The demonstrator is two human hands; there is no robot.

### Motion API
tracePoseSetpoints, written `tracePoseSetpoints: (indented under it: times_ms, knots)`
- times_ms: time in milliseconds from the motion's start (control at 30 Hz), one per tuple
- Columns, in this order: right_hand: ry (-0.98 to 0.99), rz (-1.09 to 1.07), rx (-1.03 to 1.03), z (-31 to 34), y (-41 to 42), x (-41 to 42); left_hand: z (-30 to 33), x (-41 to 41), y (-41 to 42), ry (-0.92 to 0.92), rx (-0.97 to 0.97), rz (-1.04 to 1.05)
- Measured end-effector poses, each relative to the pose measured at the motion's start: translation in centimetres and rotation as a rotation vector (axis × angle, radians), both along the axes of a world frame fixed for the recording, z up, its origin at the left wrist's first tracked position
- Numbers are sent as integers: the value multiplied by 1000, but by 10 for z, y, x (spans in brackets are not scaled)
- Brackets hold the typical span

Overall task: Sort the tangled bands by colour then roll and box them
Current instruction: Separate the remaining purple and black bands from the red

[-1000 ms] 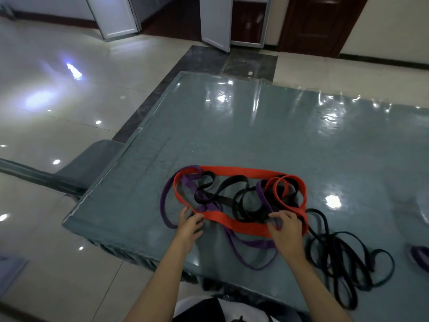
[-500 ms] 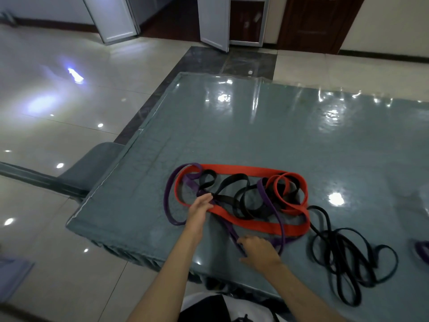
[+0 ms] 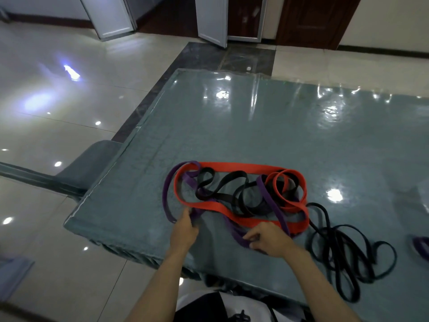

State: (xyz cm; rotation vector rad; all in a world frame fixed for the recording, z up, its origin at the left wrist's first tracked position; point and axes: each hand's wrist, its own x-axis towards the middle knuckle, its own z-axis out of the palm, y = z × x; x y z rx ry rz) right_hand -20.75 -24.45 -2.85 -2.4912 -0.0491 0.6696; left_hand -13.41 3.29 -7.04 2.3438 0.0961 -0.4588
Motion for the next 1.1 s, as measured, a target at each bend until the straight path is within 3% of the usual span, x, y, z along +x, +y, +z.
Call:
tracePoseSetpoints:
  times_ms: [133, 233, 333, 567, 700, 900, 1000, 1100]
  knots:
    - [-139, -55, 10, 23, -27, 15, 7, 11, 6, -19, 196, -166]
    - [-223, -93, 10, 31, -33, 19, 17, 16, 16, -70, 392, -186]
    - [-319, -109, 1, 36, -30, 21, 27, 20, 36, -77, 433, -132]
    - [-498, -272, 161, 50, -4, 30, 60, 29, 70, -544, 143, 201]
    - [-503, -390, 350, 57, 4, 33, 88, 45, 61, -737, -48, 325]
    - [-369, -798, 860, 74, -6, 43, 134, 62, -2, -759, -430, 274]
    - [-352, -832, 1024, 86, -16, 47, 153, 63, -42, -705, -497, 160]
    - [-318, -735, 1166, 92, -22, 49, 158, 59, -82, -633, -523, -25]
